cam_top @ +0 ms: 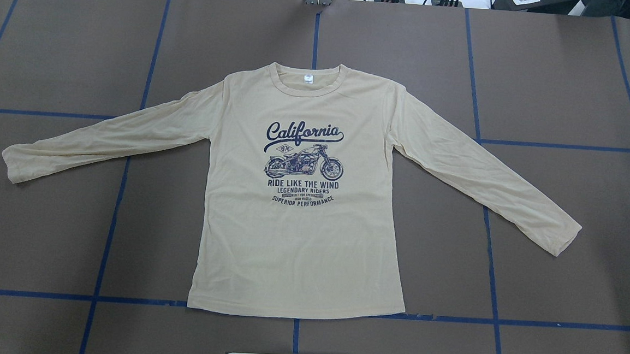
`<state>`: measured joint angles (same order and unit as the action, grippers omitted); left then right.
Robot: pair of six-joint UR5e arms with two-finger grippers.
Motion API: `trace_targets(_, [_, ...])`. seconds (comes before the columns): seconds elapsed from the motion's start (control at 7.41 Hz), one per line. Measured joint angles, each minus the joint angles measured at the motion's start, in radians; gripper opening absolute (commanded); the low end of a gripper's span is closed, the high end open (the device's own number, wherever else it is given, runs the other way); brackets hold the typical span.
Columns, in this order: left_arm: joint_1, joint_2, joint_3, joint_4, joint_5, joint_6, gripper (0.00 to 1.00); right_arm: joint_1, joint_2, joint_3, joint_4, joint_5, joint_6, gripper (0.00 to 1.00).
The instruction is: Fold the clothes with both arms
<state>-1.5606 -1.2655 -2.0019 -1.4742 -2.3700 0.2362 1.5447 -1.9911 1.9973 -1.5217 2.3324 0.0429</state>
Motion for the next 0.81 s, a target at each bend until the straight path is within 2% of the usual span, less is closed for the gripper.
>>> trace_targets(0.81, [0.003, -0.027, -0.056, -0.007, 0.009, 0.003, 1.00, -0.017, 0.014, 0.001, 0.023, 0.001, 0.026, 1.00])
